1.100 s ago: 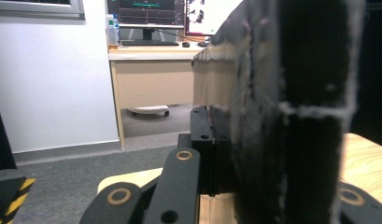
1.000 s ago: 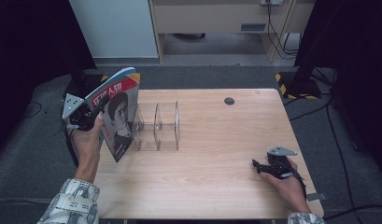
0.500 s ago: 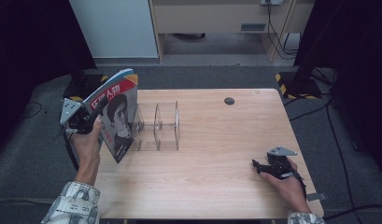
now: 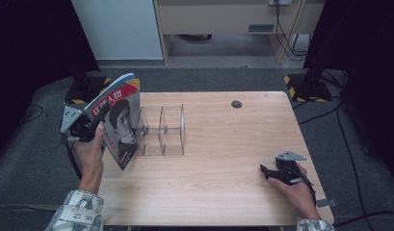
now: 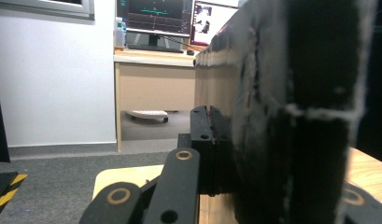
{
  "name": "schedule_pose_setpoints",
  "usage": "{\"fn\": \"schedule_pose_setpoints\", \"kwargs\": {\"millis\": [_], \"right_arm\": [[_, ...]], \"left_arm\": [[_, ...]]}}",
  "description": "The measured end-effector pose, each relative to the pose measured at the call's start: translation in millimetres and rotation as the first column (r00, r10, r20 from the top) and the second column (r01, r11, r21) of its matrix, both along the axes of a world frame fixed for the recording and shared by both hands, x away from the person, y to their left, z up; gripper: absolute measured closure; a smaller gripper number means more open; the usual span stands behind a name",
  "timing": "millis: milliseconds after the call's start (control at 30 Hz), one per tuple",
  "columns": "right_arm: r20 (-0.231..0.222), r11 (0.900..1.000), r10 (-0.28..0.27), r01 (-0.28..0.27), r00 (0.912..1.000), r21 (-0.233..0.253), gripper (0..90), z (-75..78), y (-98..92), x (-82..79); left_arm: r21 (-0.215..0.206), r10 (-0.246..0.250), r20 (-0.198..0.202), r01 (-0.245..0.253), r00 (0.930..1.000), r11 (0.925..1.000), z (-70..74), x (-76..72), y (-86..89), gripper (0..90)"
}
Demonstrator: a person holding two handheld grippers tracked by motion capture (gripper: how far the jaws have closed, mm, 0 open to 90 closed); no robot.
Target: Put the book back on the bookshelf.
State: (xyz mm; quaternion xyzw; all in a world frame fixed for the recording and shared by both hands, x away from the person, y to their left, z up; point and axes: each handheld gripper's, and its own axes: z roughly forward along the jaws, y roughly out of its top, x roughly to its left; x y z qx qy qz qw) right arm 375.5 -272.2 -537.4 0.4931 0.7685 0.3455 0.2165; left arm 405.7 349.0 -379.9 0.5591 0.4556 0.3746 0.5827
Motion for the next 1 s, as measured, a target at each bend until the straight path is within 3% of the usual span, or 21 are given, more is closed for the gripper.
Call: {"fn": "schedule_pose_setpoints", "kwargs": {"millis": [500, 1000], "right_arm": [[-0.002, 1.0, 0.008, -0.008, 1.0, -0.002, 26.0, 0.0, 0.5, -0.7], [-0.005, 1.0, 0.009, -0.009, 0.9999, 0.0, 24.9, 0.1, 1.8, -1.2]], "left_arm": [[-0.022, 0.01, 0.026, -0.009, 0.9996, 0.9997, -9.0, -9.2, -3.8, 84.9], [-0.063, 0.025, 0.021, -0.023, 0.9995, 0.9977, -18.1, -14.7, 1.2, 81.8]]}}
